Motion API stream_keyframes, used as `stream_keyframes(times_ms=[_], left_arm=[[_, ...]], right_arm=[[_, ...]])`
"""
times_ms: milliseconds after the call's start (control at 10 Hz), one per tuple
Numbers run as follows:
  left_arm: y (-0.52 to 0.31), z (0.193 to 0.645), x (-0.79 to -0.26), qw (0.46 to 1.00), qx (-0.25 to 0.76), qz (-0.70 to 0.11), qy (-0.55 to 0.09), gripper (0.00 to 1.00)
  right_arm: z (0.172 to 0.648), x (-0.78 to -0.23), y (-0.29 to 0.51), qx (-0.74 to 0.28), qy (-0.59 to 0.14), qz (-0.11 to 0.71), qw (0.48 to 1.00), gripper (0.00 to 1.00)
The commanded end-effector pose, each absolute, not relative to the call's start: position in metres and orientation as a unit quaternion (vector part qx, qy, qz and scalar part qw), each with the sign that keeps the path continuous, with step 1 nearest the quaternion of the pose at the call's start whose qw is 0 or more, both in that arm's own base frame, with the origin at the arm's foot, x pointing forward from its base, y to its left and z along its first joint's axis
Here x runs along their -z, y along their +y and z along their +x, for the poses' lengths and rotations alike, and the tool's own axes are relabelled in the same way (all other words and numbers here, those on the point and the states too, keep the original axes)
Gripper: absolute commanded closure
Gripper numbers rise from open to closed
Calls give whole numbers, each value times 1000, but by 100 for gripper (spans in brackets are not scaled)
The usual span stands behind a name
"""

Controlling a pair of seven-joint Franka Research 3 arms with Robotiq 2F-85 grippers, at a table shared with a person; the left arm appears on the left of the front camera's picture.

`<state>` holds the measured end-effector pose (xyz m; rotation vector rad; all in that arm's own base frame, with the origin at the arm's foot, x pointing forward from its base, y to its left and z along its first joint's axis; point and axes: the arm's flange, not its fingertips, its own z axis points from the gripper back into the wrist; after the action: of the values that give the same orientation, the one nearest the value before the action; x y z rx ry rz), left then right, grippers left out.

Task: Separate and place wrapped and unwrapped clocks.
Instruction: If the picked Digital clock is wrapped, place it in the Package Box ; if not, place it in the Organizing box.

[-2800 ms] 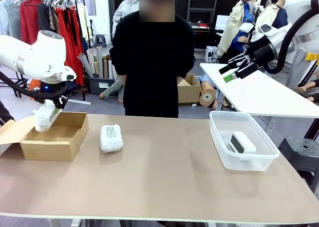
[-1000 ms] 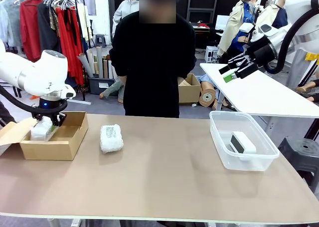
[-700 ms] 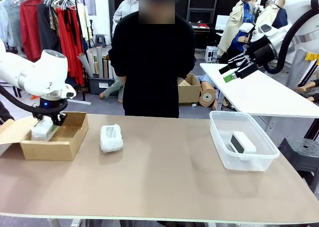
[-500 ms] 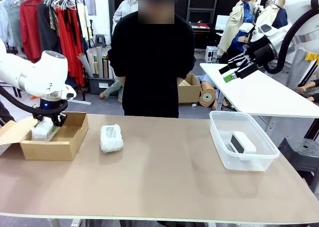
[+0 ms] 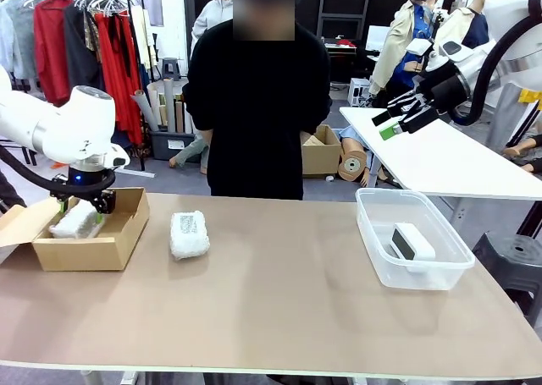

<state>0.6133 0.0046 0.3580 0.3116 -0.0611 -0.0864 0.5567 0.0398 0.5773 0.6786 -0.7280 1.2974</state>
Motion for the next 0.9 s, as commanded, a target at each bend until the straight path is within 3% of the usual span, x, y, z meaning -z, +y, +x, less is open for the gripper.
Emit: stream_keyframes(times_ms=[0, 800], left_arm=[[7, 615, -365, 987, 45, 154, -26, 0], [10, 600, -425, 994, 33, 86, -53, 0]], right_arm=[[556, -579, 40, -579, -327, 303, 683, 0], [556, -579, 40, -579, -327, 303, 683, 0]])
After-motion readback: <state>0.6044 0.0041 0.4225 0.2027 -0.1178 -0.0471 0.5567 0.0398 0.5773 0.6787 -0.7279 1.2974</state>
